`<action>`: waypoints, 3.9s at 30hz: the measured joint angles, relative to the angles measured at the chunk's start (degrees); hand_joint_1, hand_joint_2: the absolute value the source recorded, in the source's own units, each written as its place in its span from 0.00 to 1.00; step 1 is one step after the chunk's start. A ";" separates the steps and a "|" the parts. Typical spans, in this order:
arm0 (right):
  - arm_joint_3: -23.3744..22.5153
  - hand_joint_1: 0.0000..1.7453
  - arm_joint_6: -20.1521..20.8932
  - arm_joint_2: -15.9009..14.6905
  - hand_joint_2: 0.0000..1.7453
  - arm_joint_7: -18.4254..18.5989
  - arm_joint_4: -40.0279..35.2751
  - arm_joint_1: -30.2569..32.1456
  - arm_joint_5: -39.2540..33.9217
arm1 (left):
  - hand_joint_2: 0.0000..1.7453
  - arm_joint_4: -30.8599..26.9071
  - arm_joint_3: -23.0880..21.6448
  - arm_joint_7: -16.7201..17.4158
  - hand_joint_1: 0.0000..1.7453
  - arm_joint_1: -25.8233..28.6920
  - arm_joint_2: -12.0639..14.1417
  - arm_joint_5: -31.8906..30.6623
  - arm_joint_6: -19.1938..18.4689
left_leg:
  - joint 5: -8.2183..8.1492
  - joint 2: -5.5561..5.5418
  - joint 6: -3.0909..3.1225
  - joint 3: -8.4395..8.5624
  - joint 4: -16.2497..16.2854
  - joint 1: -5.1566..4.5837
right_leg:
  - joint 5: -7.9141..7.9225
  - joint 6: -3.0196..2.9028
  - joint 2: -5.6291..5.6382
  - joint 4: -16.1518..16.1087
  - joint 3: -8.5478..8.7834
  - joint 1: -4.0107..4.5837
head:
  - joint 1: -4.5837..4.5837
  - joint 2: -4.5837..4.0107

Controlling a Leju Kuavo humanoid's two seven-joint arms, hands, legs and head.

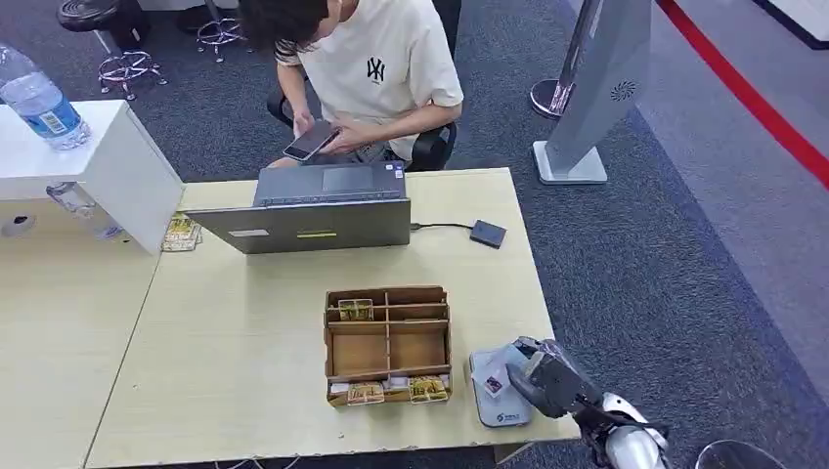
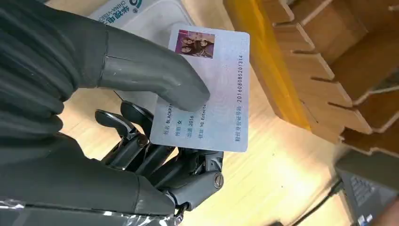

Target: Pass the card to the sensor for recognition and then transmit it.

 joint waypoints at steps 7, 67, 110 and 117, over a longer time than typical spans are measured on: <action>1.84 1.00 -1.62 -0.50 1.00 0.77 -0.33 -0.01 1.53 | 0.00 0.00 0.68 0.00 0.00 0.00 0.00 0.04 0.00 | 0.00 0.00 0.00 0.00 0.00 0.00 | 0.00 0.00 0.00 0.00 0.00 0.00 | 0.00 0.00; 2.94 1.00 -24.20 1.45 1.00 2.60 1.68 -2.42 10.47 | 0.00 0.00 2.75 0.02 0.00 0.00 -0.17 -1.59 0.37 | 0.00 0.00 0.00 0.04 0.01 0.00 | 0.00 0.00 0.00 0.01 0.03 0.01 | 0.02 0.00; 20.92 1.00 -46.60 20.98 1.00 8.57 4.25 -30.13 61.92 | 0.00 0.00 -3.04 0.96 0.00 -0.81 -1.14 -16.07 -4.15 | 0.06 0.02 -0.08 0.02 0.11 0.02 | 0.00 -0.02 0.06 0.29 -0.03 0.01 | 0.02 0.00; 29.56 1.00 -46.60 18.93 1.00 19.13 13.78 -37.92 62.99 | 0.00 0.00 -4.52 1.25 0.00 -1.65 -1.11 -16.63 -5.03 | 0.06 0.02 -0.08 0.01 0.15 0.02 | 0.00 -0.02 0.05 0.29 -0.04 0.01 | 0.02 0.00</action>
